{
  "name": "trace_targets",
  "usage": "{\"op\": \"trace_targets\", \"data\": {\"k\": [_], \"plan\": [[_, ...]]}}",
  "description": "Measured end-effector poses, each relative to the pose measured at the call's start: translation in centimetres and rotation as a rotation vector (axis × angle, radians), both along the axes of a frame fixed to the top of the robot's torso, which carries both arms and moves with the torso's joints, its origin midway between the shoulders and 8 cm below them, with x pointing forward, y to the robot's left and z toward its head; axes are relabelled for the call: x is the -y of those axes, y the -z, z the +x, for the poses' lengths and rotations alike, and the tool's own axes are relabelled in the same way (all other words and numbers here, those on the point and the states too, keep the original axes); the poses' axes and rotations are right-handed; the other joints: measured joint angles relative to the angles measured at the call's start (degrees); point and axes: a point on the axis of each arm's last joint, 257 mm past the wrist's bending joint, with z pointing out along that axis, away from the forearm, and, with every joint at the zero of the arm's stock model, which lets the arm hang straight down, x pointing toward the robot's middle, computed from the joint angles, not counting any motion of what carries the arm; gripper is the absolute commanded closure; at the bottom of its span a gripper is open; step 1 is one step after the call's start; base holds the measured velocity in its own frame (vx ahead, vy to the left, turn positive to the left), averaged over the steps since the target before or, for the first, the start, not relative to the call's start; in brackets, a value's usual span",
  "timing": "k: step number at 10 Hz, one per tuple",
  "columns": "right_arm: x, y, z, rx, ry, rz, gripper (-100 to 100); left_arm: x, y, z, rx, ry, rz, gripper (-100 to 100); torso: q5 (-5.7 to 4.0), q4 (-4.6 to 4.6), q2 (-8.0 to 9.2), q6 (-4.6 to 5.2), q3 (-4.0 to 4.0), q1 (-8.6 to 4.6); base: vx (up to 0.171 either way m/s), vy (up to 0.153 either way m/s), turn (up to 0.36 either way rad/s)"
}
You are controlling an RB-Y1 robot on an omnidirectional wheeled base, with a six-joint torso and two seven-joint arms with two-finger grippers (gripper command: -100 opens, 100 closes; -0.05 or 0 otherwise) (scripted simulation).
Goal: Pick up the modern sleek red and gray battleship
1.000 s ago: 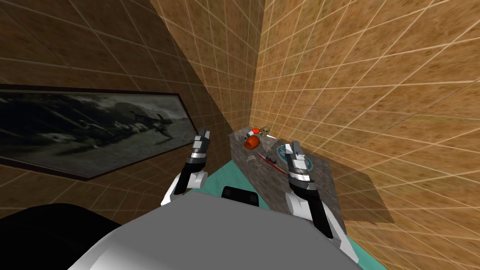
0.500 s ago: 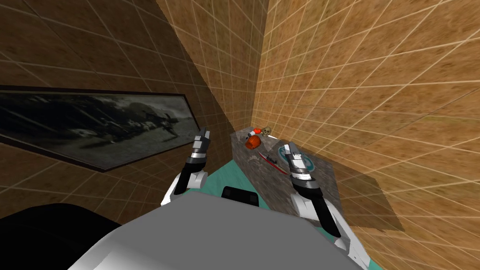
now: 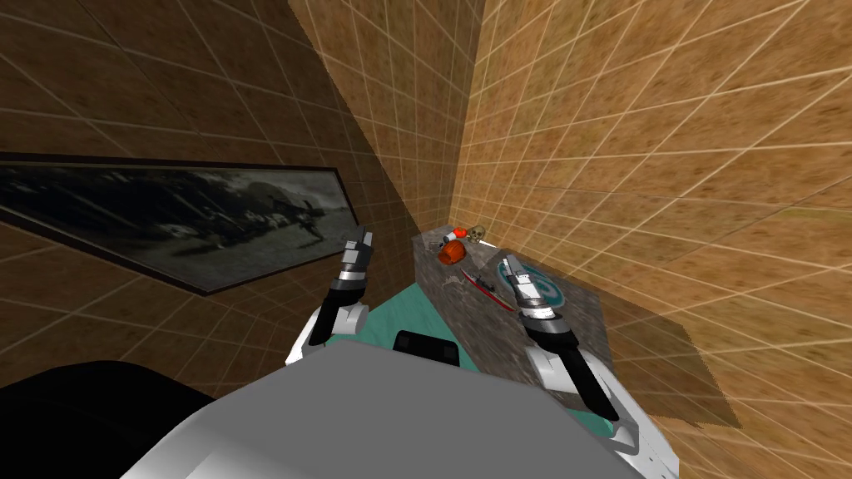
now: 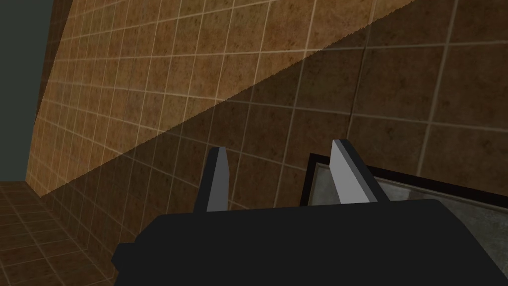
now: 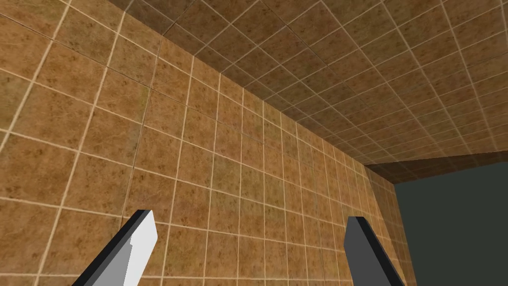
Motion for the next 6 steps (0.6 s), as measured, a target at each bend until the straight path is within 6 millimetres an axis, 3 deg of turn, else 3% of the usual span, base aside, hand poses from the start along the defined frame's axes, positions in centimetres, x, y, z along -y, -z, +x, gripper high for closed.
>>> {"op": "trace_targets", "data": {"k": [6], "plan": [[0.7, 3.2, 0.6, -0.085, -0.018, -0.189, -100, 0.0, 0.0, 0.0, 0.0, 0.0, 0.0, 0, 0.02, 0.0, -0.02, 0.0, -0.01, 0.07, -0.01, 0.024, 0.069]]}}
